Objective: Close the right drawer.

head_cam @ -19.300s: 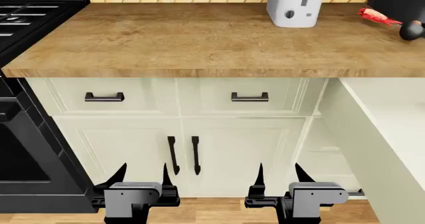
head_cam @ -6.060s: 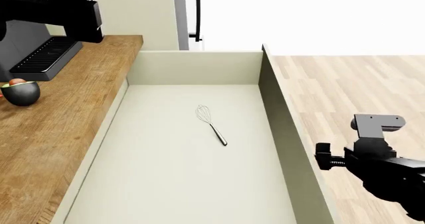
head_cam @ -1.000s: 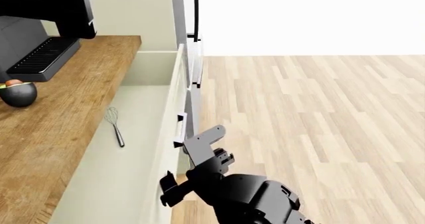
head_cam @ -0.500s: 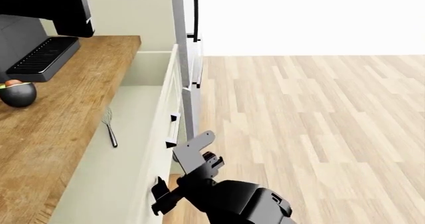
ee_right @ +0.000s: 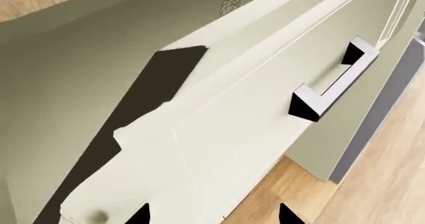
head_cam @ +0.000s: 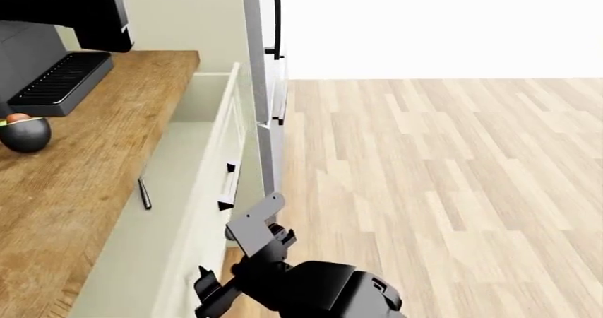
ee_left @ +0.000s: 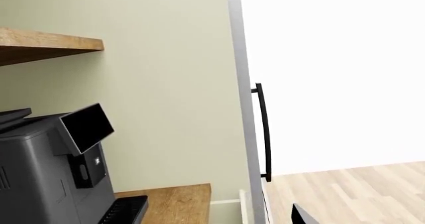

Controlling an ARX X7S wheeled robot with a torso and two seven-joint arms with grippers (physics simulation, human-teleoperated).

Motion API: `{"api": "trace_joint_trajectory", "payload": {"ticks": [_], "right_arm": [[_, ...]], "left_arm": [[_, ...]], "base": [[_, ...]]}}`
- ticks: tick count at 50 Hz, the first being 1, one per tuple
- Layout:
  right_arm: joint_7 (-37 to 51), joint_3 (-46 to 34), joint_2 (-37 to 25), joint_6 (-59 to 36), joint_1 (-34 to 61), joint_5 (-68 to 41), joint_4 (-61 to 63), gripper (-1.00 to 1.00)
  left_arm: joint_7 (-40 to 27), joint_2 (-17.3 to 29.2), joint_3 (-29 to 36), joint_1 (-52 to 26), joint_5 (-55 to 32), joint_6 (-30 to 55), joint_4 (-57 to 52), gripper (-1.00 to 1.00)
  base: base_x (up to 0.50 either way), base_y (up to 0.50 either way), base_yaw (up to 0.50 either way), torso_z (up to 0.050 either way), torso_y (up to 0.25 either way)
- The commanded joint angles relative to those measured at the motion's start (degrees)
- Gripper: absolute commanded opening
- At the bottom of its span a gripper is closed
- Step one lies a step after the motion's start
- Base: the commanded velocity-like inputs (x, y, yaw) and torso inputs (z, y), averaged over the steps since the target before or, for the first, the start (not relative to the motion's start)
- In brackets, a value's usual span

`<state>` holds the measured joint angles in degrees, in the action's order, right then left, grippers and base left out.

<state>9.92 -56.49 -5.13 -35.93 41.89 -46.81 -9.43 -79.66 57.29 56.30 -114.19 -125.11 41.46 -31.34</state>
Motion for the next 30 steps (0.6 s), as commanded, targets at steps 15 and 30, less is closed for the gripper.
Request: {"api": "trace_joint_trajectory", "payload": {"ticks": [15,30], "right_arm": [[-8.5,-3.6,3.3,-0.6,0.6,-14.2,0.2,1.0],[-7.7,-5.8,4.1,-0.2,0.9,-16.3,2.3,1.0]], "left_arm": [[0.2,0.3,-0.2,-0.3,-0.2,-0.1,0.1,1.0],[0.3,0.7,-0.5,-0.5,-0.5,-0.1,0.1,1.0]], "base": [[0.0,0.0,0.0,0.0,0.0],[0.0,0.0,0.0,0.0,0.0]]}}
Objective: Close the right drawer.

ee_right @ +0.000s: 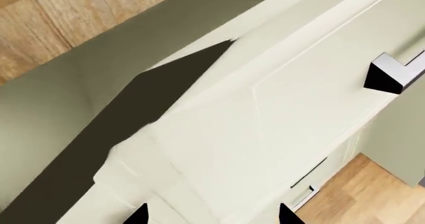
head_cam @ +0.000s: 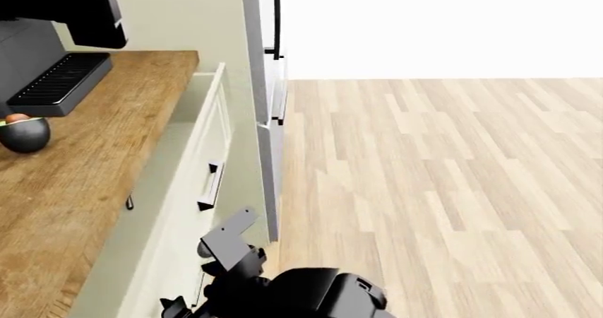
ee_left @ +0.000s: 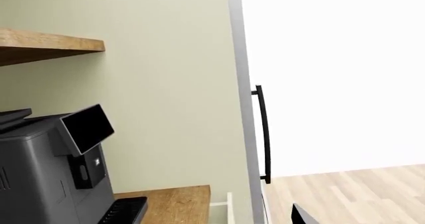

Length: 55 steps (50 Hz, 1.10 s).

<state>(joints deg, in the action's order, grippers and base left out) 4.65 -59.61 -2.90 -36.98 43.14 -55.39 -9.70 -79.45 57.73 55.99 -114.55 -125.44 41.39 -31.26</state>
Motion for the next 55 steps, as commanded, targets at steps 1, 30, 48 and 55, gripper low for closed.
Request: {"api": "trace_joint_trajectory", "payload": {"ticks": [1,30,48,55], "right_arm": [[-2.7,-2.8,1.8,1.1,-0.3,-7.7,2.5,1.0],[8.1,3.1,-8.9,7.5,0.1,-5.3,8.7,1.0],[24.3,12.2,-21.8,-1.4,8.2,-15.1,25.1,1.0],[29.9,16.4,-26.4,-4.7,12.6,-21.3,29.8,1.0]], "left_arm": [[0.0,0.3,-0.2,-0.2,-0.2,0.0,0.0,1.0],[-0.3,-0.1,0.1,-0.1,0.0,0.0,-0.1,1.0],[0.0,-0.4,0.8,0.9,0.9,0.0,0.0,1.0],[0.0,-0.5,0.8,1.0,0.9,0.0,-0.1,1.0]], "base": [[0.0,0.0,0.0,0.0,0.0],[0.0,0.0,0.0,0.0,0.0],[0.0,0.0,0.0,0.0,0.0],[0.0,0.0,0.0,0.0,0.0]]}}
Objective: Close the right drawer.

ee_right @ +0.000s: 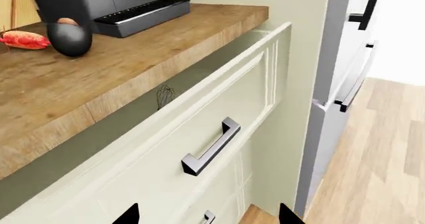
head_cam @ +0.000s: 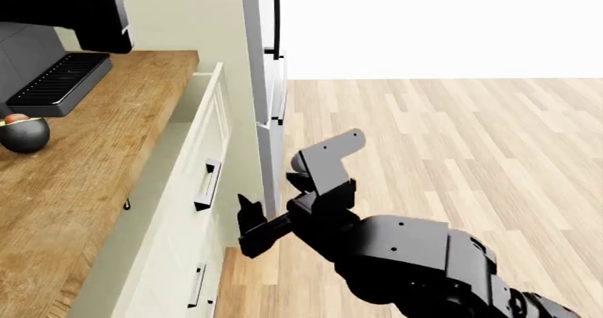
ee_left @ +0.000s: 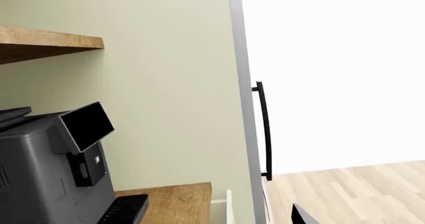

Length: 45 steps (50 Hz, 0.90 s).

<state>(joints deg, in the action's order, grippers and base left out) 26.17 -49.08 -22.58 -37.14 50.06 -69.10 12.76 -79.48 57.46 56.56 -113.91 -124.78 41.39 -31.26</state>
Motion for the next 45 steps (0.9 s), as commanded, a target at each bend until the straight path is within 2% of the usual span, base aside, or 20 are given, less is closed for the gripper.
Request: {"api": "trace_joint_trajectory", "payload": {"ticks": [1,8,19,27,35,45], "right_arm": [[9.2,6.1,-7.2,-5.1,6.2,-8.0,7.6,1.0],[14.3,10.0,-11.4,-7.5,10.2,-14.2,9.5,1.0],[22.2,17.4,-21.6,-8.3,13.7,-24.8,14.4,1.0],[22.2,21.3,-25.6,-5.9,12.8,-26.8,14.0,1.0],[21.7,22.8,-29.6,-8.6,17.3,-29.2,13.6,1.0],[21.1,24.4,-32.1,-8.5,18.0,-30.0,12.0,1.0]], "left_arm": [[0.0,-0.3,0.2,0.3,0.2,-0.1,-0.1,1.0],[0.3,-0.1,0.1,0.4,0.4,-0.1,0.1,1.0],[-0.7,-1.0,0.5,0.6,-0.1,-0.7,-1.1,1.0],[-1.2,-1.7,1.0,1.0,0.0,-0.9,-1.4,1.0],[-1.3,-2.1,1.2,1.2,-0.1,-1.2,-1.9,1.0],[-1.6,-3.2,2.1,2.1,0.6,-1.8,-2.2,1.0]], "base": [[0.0,0.0,0.0,0.0,0.0],[0.0,0.0,0.0,0.0,0.0],[0.0,0.0,0.0,0.0,0.0],[0.0,0.0,0.0,0.0,0.0],[0.0,0.0,0.0,0.0,0.0],[0.0,0.0,0.0,0.0,0.0]]}}
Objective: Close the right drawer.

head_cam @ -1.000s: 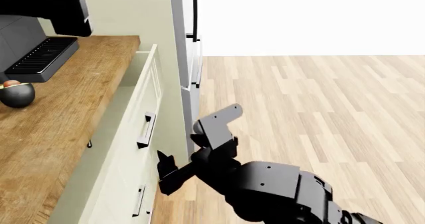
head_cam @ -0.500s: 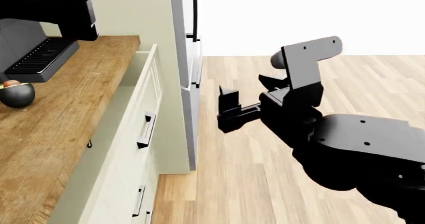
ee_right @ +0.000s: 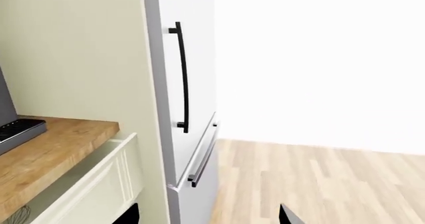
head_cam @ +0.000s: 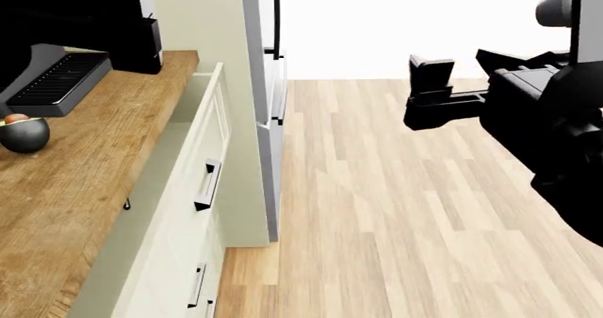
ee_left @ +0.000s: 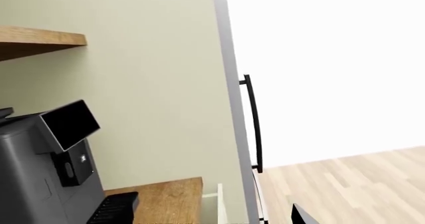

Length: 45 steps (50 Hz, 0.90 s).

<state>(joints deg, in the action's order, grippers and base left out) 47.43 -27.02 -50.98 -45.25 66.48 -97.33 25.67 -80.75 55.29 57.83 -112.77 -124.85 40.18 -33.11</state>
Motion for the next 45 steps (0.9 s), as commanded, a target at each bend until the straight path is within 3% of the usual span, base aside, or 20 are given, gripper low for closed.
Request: {"api": "trace_joint_trajectory", "payload": {"ticks": [1,18,45], "right_arm": [[-0.2,2.4,-3.9,-0.3,1.4,-1.8,-0.9,1.0],[0.0,5.2,-7.4,0.3,3.0,-3.3,-2.0,1.0],[0.4,6.2,-8.3,0.8,3.4,-4.4,-2.8,1.0]], "left_arm": [[-0.4,-1.3,0.9,1.1,0.6,-0.7,-0.5,1.0],[-0.4,-15.1,6.7,5.0,6.8,-2.3,4.7,1.0],[3.7,-26.1,12.2,13.8,14.2,-5.7,11.4,1.0]], "base": [[0.0,0.0,0.0,0.0,0.0],[0.0,0.0,0.0,0.0,0.0],[0.0,0.0,0.0,0.0,0.0]]}}
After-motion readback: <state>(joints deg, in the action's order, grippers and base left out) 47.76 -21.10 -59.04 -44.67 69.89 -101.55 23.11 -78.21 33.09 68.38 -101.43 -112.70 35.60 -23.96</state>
